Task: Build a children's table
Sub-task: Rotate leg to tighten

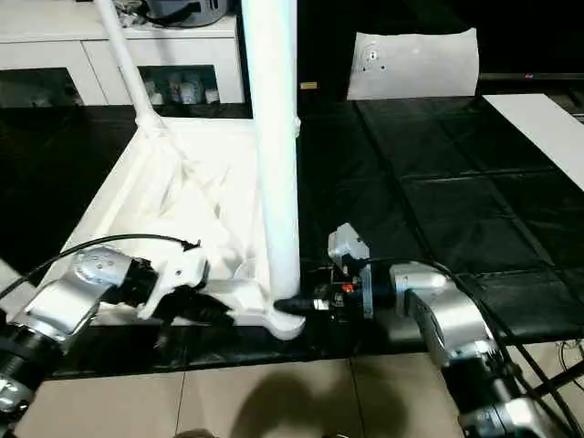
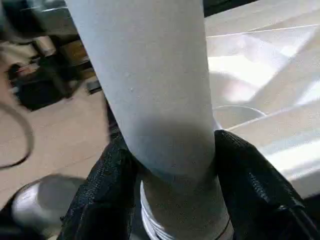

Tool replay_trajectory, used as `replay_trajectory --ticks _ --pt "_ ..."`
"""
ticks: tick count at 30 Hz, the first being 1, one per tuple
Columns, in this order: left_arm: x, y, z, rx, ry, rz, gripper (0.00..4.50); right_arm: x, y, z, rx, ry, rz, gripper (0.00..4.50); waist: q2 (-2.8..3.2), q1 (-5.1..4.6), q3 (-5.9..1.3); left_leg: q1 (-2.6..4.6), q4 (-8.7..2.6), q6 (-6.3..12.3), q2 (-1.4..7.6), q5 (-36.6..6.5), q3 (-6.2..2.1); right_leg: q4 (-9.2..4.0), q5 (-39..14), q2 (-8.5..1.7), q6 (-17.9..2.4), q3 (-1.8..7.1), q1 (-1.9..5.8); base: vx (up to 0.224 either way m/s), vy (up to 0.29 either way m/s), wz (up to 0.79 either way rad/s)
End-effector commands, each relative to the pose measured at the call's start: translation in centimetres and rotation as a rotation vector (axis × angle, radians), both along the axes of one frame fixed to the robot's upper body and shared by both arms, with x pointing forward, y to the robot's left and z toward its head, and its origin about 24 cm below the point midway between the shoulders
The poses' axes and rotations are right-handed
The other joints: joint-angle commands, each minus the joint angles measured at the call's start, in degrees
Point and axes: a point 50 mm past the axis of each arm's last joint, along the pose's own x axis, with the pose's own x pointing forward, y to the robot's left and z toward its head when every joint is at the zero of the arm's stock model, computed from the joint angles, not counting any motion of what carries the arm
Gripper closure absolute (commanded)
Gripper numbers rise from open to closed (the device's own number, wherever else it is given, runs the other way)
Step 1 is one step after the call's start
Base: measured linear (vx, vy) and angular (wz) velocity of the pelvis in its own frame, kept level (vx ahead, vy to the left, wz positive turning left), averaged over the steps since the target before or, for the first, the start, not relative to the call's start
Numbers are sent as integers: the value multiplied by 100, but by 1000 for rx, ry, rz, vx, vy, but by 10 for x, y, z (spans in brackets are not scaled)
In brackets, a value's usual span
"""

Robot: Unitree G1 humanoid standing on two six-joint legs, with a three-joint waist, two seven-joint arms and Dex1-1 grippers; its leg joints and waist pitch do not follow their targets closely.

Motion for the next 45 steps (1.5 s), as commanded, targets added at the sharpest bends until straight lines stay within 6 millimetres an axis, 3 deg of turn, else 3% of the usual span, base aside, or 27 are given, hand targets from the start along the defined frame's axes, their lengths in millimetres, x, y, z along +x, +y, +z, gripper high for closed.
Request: replay_trajectory --ticks 1,3,5,7,11,14,16,18,19,22,23,25,30,32,33,35,39,45 --pt "12 -18 4 -62 -17 124 450 9 22 2 11 -55 -110 250 -13 -83 -285 16 -440 105 270 -1313 -109 -544 -2983 -399 -484 286 285 0 0 0" --pt "19 -26 6 -74 -40 196 450 18 30 -2 -32 -60 -235 250 -28 -155 -284 -4 -437 41 230 -1380 -139 -591 -3325 -398 -258 240 310 0 0 0" --pt "26 -31 7 -76 -60 260 450 24 36 -4 -43 -55 -317 252 -6 -249 -301 -20 -434 16 216 -1415 -171 -601 -3345 -392 -160 210 319 0 0 0" --pt "33 -36 8 -79 -80 330 450 31 42 -5 -67 -48 -405 253 -18 -382 -309 -29 -410 76 190 -1407 -160 -611 -3212 -371 -212 211 304 0 0 0" --pt "47 -53 14 -103 -132 488 450 47 60 -9 -107 -10 -601 254 -6 -454 -330 -50 -385 149 165 -1183 -146 -597 -3012 -353 -309 211 300 0 0 0" --pt "48 -60 15 -100 -144 496 450 48 71 -8 -91 -24 -610 254 9 -424 -372 -65 -394 271 211 -910 -144 -527 -2419 -367 -458 262 313 0 0 0" --pt "47 -62 14 -89 -154 469 450 46 73 -4 -43 -58 -604 198 3 -413 -410 -107 -384 380 241 -605 -149 -414 -1733 -373 -674 288 350 0 0 0" --pt "45 -60 13 -81 -153 449 450 45 71 -1 -10 -75 -609 182 23 -401 -402 -106 -381 474 258 -482 -139 -365 -1326 -377 -883 302 345 0 0 0" --pt "45 -58 12 -76 -152 441 450 44 69 0 0 -83 -604 182 21 -394 -387 -94 -389 497 253 -599 -125 -374 -1337 -382 -961 306 354 0 0 0" --pt "41 -50 8 -53 -151 399 450 40 58 2 26 -120 -588 145 28 -369 -370 -71 -407 468 261 -796 -123 -414 -1631 -392 -882 312 352 0 0 0" --pt "40 -49 7 -47 -149 390 450 39 54 2 31 -126 -585 135 61 -366 -362 -70 -414 442 269 -865 -127 -412 -1686 -392 -876 317 349 0 0 0" --pt "37 -43 5 -36 -142 345 450 36 43 4 49 -153 -553 125 42 -355 -359 -58 -421 427 277 -958 -124 -424 -1720 -387 -860 317 349 0 0 0" --pt "16 -33 1 -36 -120 79 450 21 14 11 31 -228 -318 78 44 -313 -350 -68 -424 522 296 -1008 -121 -407 -1622 -398 -912 340 355 0 0 0" --pt "11 -31 -1 -20 -102 15 450 19 9 13 30 -221 -268 56 -3 -292 -341 -59 -432 537 302 -1022 -119 -419 -1749 -398 -916 338 348 0 0 0" --pt "8 -30 -2 -18 -91 -18 450 18 7 14 27 -217 -242 51 25 -260 -340 -39 -430 522 311 -1034 -117 -420 -1852 -408 -910 344 332 0 0 0" --pt "4 -29 -1 -23 -66 -86 450 15 2 15 10 -183 -159 21 14 -217 -330 -29 -438 496 325 -1054 -116 -429 -1932 -403 -894 344 324 0 0 0" --pt "0 -26 0 -7 -47 -157 450 10 0 18 8 -143 -53 13 12 -51 -344 -12 -438 432 348 -1012 -101 -395 -1855 -417 -908 360 312 0 0 0" --pt "-3 -17 3 43 -33 -287 450 6 1 21 32 -76 117 52 2 26 -349 -27 -438 413 349 -946 -104 -389 -1919 -421 -864 355 316 0 0 0"
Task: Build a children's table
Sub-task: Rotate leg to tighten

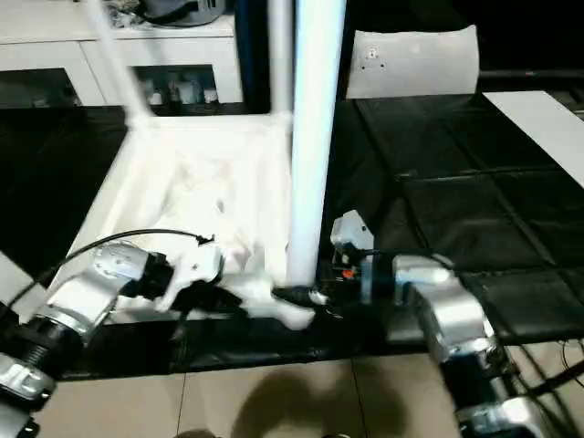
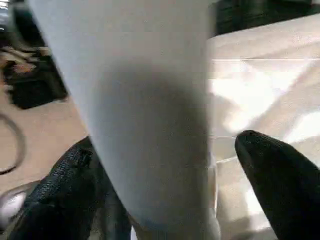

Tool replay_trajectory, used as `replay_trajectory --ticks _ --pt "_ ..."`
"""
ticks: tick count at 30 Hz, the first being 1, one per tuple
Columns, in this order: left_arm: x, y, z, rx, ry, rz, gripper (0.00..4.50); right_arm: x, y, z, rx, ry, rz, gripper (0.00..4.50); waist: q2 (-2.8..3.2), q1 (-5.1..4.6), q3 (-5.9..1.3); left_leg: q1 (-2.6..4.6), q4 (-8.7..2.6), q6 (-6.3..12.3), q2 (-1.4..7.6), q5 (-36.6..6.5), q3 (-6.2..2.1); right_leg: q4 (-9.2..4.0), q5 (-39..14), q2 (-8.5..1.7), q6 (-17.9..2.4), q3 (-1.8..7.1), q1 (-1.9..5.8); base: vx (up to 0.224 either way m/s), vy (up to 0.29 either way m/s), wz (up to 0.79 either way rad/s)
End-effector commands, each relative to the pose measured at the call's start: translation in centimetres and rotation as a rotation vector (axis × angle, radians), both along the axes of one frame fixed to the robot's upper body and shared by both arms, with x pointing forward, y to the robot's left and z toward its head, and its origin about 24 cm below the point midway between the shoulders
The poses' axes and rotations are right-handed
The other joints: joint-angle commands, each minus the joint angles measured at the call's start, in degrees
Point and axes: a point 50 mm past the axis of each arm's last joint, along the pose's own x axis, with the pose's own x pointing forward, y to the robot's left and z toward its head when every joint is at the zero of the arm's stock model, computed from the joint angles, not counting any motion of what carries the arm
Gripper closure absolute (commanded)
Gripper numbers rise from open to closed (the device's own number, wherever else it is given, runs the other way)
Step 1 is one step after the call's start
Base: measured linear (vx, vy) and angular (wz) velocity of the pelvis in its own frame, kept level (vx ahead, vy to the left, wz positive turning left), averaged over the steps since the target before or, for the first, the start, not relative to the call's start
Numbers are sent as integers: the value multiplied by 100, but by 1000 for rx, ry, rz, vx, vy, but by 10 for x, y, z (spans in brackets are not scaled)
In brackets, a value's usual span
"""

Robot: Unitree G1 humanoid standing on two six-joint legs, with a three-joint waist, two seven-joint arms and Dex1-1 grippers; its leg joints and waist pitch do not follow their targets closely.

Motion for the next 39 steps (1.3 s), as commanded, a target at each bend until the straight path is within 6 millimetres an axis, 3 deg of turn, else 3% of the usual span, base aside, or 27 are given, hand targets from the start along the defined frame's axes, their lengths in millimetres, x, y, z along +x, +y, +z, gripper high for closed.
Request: replay_trajectory --ticks 1,21,23,29,32,35,39 --pt "-5 -9 1 26 15 -124 450 2 3 5 7 3 47 65 -29 -16 -356 6 -427 359 363 -913 -94 -380 -1877 -423 -868 367 330 0 0 0" --pt "-7 5 -1 77 35 -158 450 -7 -3 2 -59 94 196 229 -35 15 -362 -2 -420 300 347 -846 -98 -400 -2098 -415 -755 350 338 0 0 0" --pt "-7 5 -2 72 38 -150 450 -7 -2 1 -52 93 195 237 -11 17 -366 -3 -416 307 348 -818 -98 -388 -2026 -413 -781 351 337 0 0 0" --pt "-5 1 -2 23 49 -97 450 -6 4 3 4 90 160 250 -21 13 -356 1 -420 289 345 -894 -94 -405 -2112 -415 -788 343 336 0 0 0" --pt "3 -6 -1 -18 35 49 450 -7 11 -1 53 78 42 250 -34 7 -344 8 -426 255 338 -943 -93 -440 -2318 -421 -703 345 333 0 0 0" --pt "11 -12 0 -55 25 159 450 -3 17 -9 17 60 -75 250 -30 -50 -300 43 -437 141 300 -1196 -104 -532 -2896 -413 -499 306 299 0 0 0" --pt "19 -25 4 -112 18 290 450 10 28 -20 -47 57 -277 252 -33 -239 -262 42 -430 41 229 -1531 -143 -658 -3631 -395 -100 208 305 0 0 0"
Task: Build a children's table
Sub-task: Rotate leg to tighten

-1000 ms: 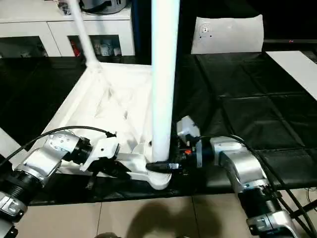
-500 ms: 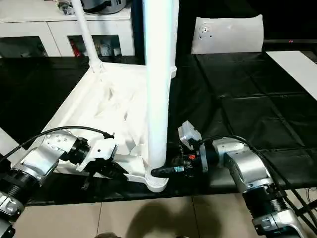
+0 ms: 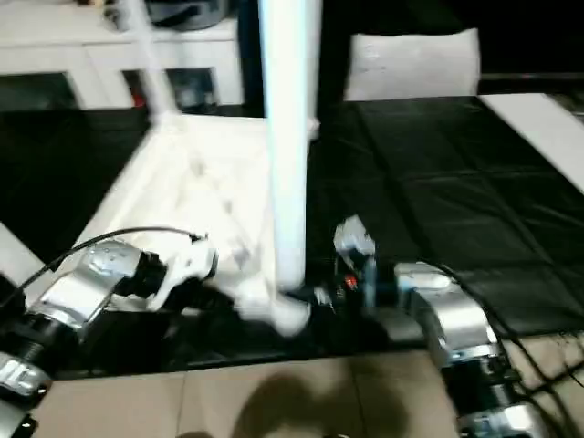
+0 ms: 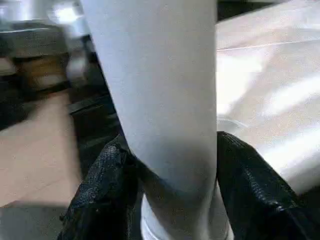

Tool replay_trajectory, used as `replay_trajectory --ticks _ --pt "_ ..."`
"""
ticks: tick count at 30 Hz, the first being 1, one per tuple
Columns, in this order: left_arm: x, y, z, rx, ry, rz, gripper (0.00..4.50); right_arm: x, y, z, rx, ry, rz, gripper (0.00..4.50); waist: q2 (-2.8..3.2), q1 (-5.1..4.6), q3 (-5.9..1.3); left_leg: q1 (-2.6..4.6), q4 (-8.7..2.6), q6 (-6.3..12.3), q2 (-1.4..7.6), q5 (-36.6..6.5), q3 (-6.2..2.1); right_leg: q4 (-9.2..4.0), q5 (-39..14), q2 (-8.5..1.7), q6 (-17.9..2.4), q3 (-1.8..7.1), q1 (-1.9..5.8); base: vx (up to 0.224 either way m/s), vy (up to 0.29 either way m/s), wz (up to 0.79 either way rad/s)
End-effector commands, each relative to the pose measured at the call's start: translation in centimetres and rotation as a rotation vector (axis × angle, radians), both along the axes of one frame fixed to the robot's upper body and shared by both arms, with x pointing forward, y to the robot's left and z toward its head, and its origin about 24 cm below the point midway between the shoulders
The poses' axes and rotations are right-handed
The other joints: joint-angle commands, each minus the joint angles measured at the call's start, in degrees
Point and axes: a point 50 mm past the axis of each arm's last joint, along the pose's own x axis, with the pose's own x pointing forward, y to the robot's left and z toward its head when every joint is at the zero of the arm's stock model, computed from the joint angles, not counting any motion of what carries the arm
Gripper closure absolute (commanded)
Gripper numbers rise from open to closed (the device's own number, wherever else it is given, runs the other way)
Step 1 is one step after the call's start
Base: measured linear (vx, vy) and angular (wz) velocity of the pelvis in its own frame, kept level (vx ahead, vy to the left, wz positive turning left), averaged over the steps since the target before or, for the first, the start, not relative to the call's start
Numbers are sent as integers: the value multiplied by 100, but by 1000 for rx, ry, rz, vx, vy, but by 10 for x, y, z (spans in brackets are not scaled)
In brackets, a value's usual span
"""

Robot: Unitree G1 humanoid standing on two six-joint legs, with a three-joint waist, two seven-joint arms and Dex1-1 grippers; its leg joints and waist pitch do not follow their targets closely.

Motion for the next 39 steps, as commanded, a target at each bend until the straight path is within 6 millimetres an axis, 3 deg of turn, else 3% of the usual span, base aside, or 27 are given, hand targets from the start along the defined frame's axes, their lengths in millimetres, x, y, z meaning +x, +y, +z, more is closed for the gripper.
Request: replay_trajectory --ticks 1,2,3,4,5,7,8,9,10,11,12,13,16,23,30,33,34,36,37,38,39 --pt "9 -27 9 -83 -37 73 450 8 25 -9 -31 31 -92 252 -39 -25 -255 -31 -429 69 219 -1575 -152 -657 -3667 -387 -77 192 247 0 0 0" --pt "12 -29 10 -88 -43 104 450 12 28 -10 -32 38 -141 254 -51 -121 -246 -53 -415 50 187 -1645 -164 -691 -3781 -374 -1 148 253 0 0 0" --pt "16 -34 11 -97 -54 163 450 19 32 -10 -35 52 -227 255 -24 -192 -262 -14 -384 43 167 -1668 -159 -721 -3834 -374 30 137 221 0 0 0" --pt "20 -37 12 -106 -66 213 450 23 35 -11 -40 65 -290 256 1 -257 -269 -57 -373 54 149 -1661 -185 -718 -3840 -372 63 91 261 0 0 0" --pt "27 -43 14 -124 -90 316 450 31 41 -12 -55 80 -387 256 6 -288 -275 -46 -368 76 151 -1654 -175 -737 -3784 -356 59 84 246 0 0 0" --pt "33 -46 15 -135 -108 402 450 36 46 -13 -68 85 -452 256 52 -371 -313 -51 -381 98 193 -1630 -209 -720 -3395 -377 -89 58 274 0 0 0" --pt "36 -48 16 -140 -120 443 450 37 49 -14 -72 93 -462 256 62 -387 -359 -94 -418 174 247 -1442 -231 -643 -2773 -393 -257 100 327 0 0 0" --pt "38 -49 16 -141 -127 470 450 38 51 -14 -74 99 -468 256 65 -390 -357 -119 -438 208 277 -1388 -237 -603 -2520 -378 -350 116 320 0 0 0" --pt "40 -50 18 -143 -134 494 450 39 53 -14 -81 94 -493 256 36 -374 -359 -93 -422 262 275 -1280 -205 -586 -2236 -388 -501 155 294 0 0 0" --pt "42 -52 19 -145 -142 520 450 41 56 -14 -89 84 -515 256 13 -369 -364 -118 -409 330 243 -1136 -181 -543 -2099 -396 -644 186 307 0 0 0" --pt "42 -53 20 -146 -146 531 450 41 57 -14 -94 76 -526 256 13 -348 -374 -144 -399 393 231 -951 -176 -519 -2060 -410 -691 198 333 61 -15 9" --pt "43 -55 21 -146 -149 530 450 41 58 -14 -102 59 -528 221 3 -347 -382 -166 -392 432 231 -834 -173 -502 -1978 -417 -703 202 352 0 0 0" --pt "41 -56 21 -128 -164 488 450 39 57 -13 -97 12 -507 185 43 -272 -397 -176 -378 598 259 -440 -165 -436 -1456 -414 -818 219 346 0 0 0" --pt "27 -42 11 -73 -172 309 450 31 29 -4 -16 -76 -399 117 79 -222 -374 -154 -419 580 295 -831 -172 -454 -1533 -420 -852 225 368 0 0 0" --pt "1 -26 5 -62 -120 13 450 16 -3 5 -86 -177 -93 65 87 -141 -364 -139 -420 641 334 -899 -157 -412 -1480 -419 -957 252 360 0 0 0" --pt "-6 -20 4 -58 -94 -77 450 8 -7 8 -68 -147 32 65 100 -45 -365 -109 -417 666 353 -892 -144 -407 -1481 -408 -970 253 341 0 0 0" --pt "-10 -16 5 -54 -74 -133 450 2 -9 10 -64 -125 130 65 30 11 -371 -100 -417 682 367 -858 -133 -393 -1430 -407 -974 258 334 0 0 0" --pt "-13 -12 6 -43 -62 -191 450 -4 -10 11 -47 -88 202 65 75 83 -371 -96 -416 708 378 -797 -141 -377 -1429 -413 -975 261 328 0 0 0" --pt "-13 -11 7 -40 -58 -207 450 -5 -10 11 -38 -74 221 90 71 125 -372 -87 -415 700 384 -787 -138 -374 -1452 -419 -964 271 318 0 0 0" --pt "-14 -9 7 -34 -53 -222 450 -7 -10 11 -31 -65 239 90 25 140 -372 -88 -420 690 386 -790 -130 -380 -1481 -419 -957 273 315 0 0 0" --pt "-15 -7 7 -18 -51 -249 450 -8 -10 11 -23 -50 268 98 39 160 -374 -86 -418 672 378 -787 -129 -374 -1515 -426 -961 273 317 0 0 0"
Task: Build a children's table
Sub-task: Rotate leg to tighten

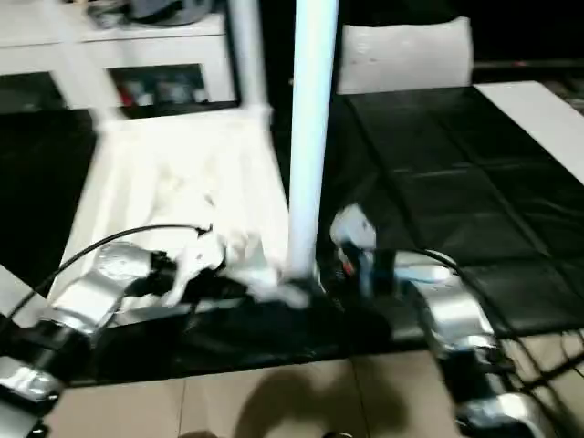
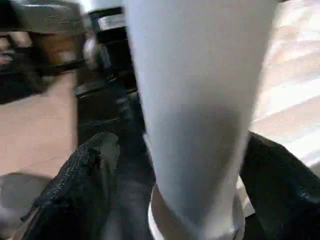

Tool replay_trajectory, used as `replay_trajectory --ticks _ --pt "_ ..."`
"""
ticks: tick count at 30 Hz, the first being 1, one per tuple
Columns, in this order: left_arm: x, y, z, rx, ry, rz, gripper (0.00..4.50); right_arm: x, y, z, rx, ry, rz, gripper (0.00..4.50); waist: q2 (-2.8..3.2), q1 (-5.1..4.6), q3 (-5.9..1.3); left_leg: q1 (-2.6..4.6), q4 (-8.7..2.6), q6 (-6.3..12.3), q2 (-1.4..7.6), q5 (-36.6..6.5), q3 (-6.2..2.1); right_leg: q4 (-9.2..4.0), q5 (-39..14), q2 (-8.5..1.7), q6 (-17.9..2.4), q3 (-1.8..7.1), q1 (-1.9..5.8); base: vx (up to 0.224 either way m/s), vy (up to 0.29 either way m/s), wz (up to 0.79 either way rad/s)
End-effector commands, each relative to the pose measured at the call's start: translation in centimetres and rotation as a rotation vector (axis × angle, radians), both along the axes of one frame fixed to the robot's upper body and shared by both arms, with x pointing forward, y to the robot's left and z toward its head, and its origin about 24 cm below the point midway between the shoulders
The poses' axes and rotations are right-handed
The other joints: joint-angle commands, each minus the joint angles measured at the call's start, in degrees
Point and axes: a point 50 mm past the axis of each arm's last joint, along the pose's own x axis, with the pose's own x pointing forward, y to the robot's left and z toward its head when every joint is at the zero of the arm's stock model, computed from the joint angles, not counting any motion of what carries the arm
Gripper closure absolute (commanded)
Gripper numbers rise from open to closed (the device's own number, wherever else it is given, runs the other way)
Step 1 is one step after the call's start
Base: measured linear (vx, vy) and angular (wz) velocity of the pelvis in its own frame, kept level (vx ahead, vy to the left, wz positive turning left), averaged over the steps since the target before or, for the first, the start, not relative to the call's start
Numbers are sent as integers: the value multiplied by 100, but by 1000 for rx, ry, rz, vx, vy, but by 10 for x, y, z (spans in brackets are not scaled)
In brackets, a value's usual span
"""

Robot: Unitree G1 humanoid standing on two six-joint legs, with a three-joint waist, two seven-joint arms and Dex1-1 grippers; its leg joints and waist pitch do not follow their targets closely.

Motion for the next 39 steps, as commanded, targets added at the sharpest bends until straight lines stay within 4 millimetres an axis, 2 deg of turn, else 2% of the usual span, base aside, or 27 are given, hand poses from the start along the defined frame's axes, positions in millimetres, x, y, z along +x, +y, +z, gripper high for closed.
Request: replay_trajectory --ticks 1,2,3,8,9,17,23,24,25,26,28,29,31,32,33,36,37,38,39 --pt "-7 -7 4 24 -1 -152 450 -4 3 5 24 22 85 103 -98 -12 -362 -10 -405 581 370 -807 -57 -312 -1698 -429 -853 391 352 0 0 0" --pt "-7 -5 5 34 1 -169 450 -6 2 5 26 32 104 103 -81 8 -365 -2 -406 566 367 -810 -65 -305 -1753 -433 -841 387 353 0 0 0" --pt "-7 -4 5 40 3 -179 450 -6 2 5 27 39 116 132 -80 15 -360 -5 -408 547 370 -818 -63 -312 -1829 -432 -800 393 348 0 0 0" --pt "-8 1 7 80 11 -253 450 -10 2 7 28 64 193 151 -93 74 -362 10 -408 470 367 -787 -55 -323 -1954 -440 -746 403 334 0 0 0" --pt "-8 1 8 85 12 -263 450 -10 2 7 29 67 196 177 -87 84 -365 4 -406 464 366 -760 -52 -315 -1925 -438 -749 406 333 0 0 0" --pt "-8 4 9 100 10 -293 450 -8 5 7 29 75 225 231 -90 98 -378 -3 -400 427 361 -710 -54 -303 -1845 -439 -750 395 341 0 0 0" --pt "-5 4 8 81 7 -237 450 -11 10 5 47 83 228 251 -65 100 -375 1 -403 382 358 -788 -57 -322 -1932 -428 -708 388 341 0 0 0" --pt "-3 3 9 61 8 -201 450 -13 11 5 61 87 213 253 -35 92 -373 9 -402 366 359 -803 -53 -329 -1908 -420 -712 387 338 0 0 0" --pt "0 1 9 46 7 -163 450 -14 11 5 73 89 189 253 -43 96 -367 9 -407 366 363 -828 -56 -336 -1927 -420 -708 387 334 0 0 0" --pt "2 0 9 37 5 -136 450 -14 12 5 76 85 166 254 -19 111 -368 17 -409 336 366 -862 -63 -339 -1967 -432 -707 389 336 0 0 0" --pt "10 -4 10 9 3 -18 450 -11 17 0 60 62 44 254 -45 86 -350 16 -420 278 345 -976 -58 -371 -2191 -424 -630 375 337 0 0 0" --pt "12 -6 11 -3 4 18 450 -10 19 -2 49 44 3 254 -55 68 -329 27 -415 228 313 -1039 -49 -430 -2509 -430 -513 359 326 0 0 0" --pt "17 -11 12 -38 10 86 450 -1 24 -8 18 23 -124 255 -56 6 -313 39 -417 106 272 -1137 -62 -501 -3002 -428 -304 318 318 0 0 0" --pt "19 -14 13 -50 12 116 450 4 28 -10 15 24 -195 257 -33 -27 -307 35 -421 73 267 -1169 -71 -503 -3058 -424 -280 306 316 0 0 0" --pt "22 -18 13 -55 7 156 450 9 32 -12 13 24 -262 257 -64 -100 -310 -16 -422 57 243 -1235 -94 -524 -3151 -419 -168 266 363 0 0 0" --pt "27 -27 12 -72 19 238 450 15 41 -16 -9 31 -340 259 -54 -250 -313 -7 -412 52 233 -1319 -107 -551 -3141 -402 -126 234 339 0 0 0" --pt "32 -32 12 -85 16 311 450 22 47 -20 -41 41 -430 259 -44 -328 -313 -5 -397 124 216 -1318 -97 -569 -3097 -398 -163 240 332 0 0 0" --pt "33 -33 12 -87 14 322 450 23 48 -20 -45 44 -444 259 -42 -358 -310 -8 -393 135 211 -1306 -95 -565 -3073 -391 -185 236 327 0 0 0" --pt "40 -38 11 -89 -9 433 450 34 56 -26 -93 71 -579 259 -40 -383 -324 -17 -391 158 210 -1289 -108 -557 -3032 -391 -193 230 346 0 0 0"
